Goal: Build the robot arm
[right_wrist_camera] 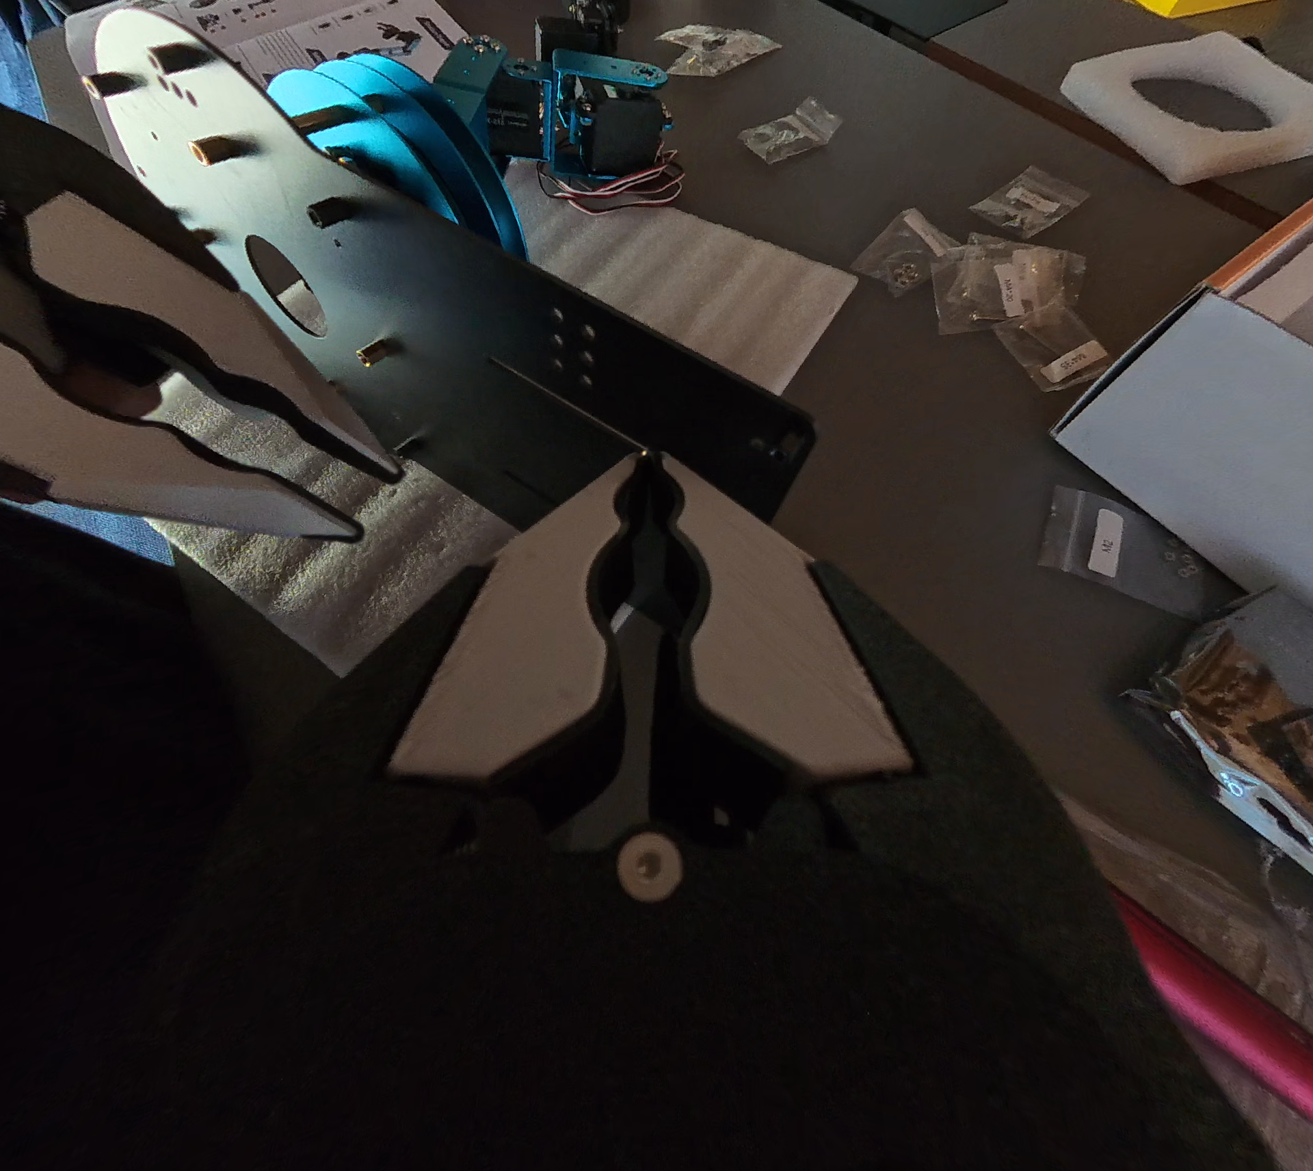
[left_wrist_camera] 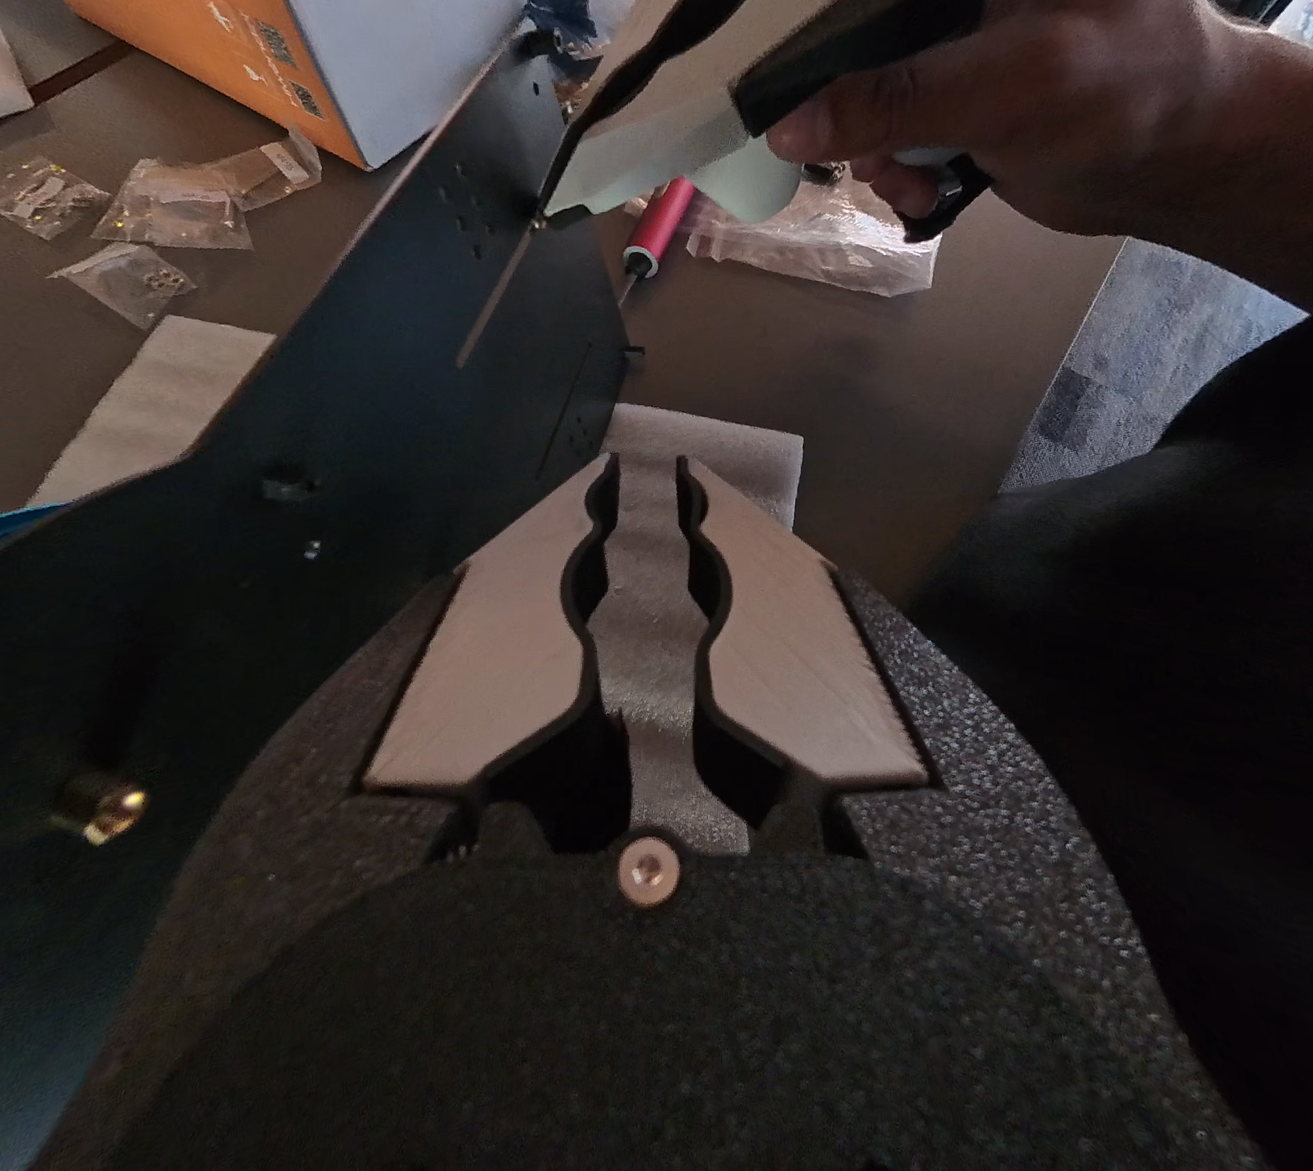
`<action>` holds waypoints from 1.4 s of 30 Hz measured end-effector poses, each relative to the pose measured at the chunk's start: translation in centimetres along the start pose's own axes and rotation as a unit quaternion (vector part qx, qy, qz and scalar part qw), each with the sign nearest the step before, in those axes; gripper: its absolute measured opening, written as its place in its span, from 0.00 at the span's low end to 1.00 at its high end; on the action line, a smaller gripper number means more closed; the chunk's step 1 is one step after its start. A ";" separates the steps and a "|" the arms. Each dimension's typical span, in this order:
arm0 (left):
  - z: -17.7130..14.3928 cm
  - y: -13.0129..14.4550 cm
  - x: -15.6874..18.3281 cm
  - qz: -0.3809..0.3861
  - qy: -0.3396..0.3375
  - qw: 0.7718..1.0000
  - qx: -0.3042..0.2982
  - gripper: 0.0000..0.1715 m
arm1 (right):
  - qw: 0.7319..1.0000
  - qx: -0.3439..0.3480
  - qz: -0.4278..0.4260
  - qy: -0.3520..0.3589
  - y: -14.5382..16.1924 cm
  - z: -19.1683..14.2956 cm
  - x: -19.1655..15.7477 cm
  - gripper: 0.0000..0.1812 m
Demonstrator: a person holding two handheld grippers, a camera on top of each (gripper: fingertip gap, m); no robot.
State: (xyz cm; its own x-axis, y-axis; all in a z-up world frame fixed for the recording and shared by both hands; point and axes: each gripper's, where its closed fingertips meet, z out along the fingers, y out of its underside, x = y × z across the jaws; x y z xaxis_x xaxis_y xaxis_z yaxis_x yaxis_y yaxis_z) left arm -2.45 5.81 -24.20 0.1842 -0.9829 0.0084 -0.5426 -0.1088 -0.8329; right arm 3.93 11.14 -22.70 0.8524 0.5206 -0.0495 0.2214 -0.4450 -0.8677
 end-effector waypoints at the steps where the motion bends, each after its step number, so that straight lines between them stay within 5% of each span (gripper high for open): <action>1: 0.3 0.0 0.1 0.003 0.001 1.000 0.000 0.09 | 1.000 0.001 -0.002 0.002 0.0 0.0 0.0 0.00; 14: 2.9 -2.7 1.1 0.021 0.017 0.999 0.022 0.09 | 0.999 0.017 -0.016 0.037 0.0 -1.4 0.6 0.00; 23: -1.4 -6.6 -0.8 0.027 0.020 0.998 0.045 0.09 | 0.999 0.022 -0.005 0.030 0.4 0.4 -0.4 0.00; 30: -5.3 -9.4 -4.5 0.048 0.036 0.997 0.043 0.10 | 0.999 0.038 0.008 0.035 0.6 -1.4 0.1 0.00; 36: -1.9 -8.3 -11.1 0.159 0.060 0.979 -0.116 0.11 | 0.998 0.044 0.027 0.033 1.2 -2.1 -0.2 0.00; 42: 4.8 -0.9 -12.6 0.242 0.195 0.895 -0.321 0.11 | 0.997 0.031 0.031 0.066 2.1 -3.4 -0.4 0.00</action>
State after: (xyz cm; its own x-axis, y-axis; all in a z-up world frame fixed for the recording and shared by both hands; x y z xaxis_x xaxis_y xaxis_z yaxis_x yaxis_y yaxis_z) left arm -0.38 19.04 -26.25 -0.4321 -0.9014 0.0288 -0.8633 0.4042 -0.3023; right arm 5.65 7.48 -22.83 0.9195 0.3907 -0.0428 0.1390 -0.4251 -0.8944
